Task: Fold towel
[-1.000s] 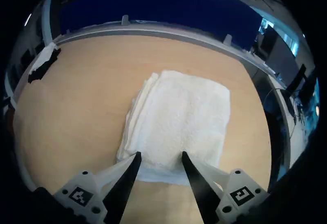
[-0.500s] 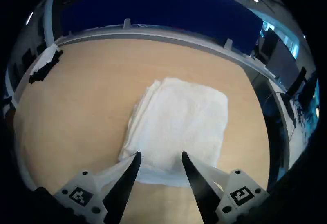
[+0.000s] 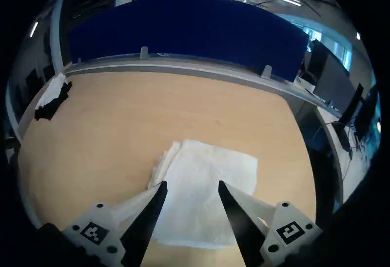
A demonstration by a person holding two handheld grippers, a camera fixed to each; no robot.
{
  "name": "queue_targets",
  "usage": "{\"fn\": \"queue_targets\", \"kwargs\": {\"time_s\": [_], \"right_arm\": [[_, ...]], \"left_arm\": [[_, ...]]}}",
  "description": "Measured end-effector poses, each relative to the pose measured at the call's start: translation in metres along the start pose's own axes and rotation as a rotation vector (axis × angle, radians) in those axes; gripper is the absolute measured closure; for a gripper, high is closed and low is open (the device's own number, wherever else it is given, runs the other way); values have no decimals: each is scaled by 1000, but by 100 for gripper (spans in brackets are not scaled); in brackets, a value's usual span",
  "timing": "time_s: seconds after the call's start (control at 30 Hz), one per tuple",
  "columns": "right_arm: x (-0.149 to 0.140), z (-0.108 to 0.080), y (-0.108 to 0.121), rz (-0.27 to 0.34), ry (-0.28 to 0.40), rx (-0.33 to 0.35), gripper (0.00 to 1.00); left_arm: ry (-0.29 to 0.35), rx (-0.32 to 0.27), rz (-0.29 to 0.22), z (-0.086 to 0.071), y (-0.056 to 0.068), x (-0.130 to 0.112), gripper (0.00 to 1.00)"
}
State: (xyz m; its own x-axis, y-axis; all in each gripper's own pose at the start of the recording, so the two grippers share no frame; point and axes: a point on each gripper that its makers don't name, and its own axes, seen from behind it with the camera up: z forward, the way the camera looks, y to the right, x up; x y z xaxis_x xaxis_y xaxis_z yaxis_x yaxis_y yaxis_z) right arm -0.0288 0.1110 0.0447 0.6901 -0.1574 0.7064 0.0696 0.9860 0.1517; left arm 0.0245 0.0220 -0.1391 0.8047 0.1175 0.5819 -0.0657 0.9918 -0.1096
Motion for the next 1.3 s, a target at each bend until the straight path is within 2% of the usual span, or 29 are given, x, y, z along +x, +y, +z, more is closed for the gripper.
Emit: {"fn": "queue_targets", "kwargs": {"time_s": [0.2,0.5,0.8,1.0,1.3], "right_arm": [[8,16,2,-6,-7,0,19],[-1,41,1,6,-48,14,19],[-13,53,-3,-5,-78,24,19],[-11,52,-3,-2,-74,25,19],[8,27,-7,2,-12,25,19]], "left_arm": [[-6,15,-1,-2,-5,-1,2],[-19,38,0,-4,-8,-8,2],[-25,48,-4,-4,-7,-11,2],[-22,51,-8,-4,-9,-9,2],[-9,46,-21,-3,-12,-4,2]]}}
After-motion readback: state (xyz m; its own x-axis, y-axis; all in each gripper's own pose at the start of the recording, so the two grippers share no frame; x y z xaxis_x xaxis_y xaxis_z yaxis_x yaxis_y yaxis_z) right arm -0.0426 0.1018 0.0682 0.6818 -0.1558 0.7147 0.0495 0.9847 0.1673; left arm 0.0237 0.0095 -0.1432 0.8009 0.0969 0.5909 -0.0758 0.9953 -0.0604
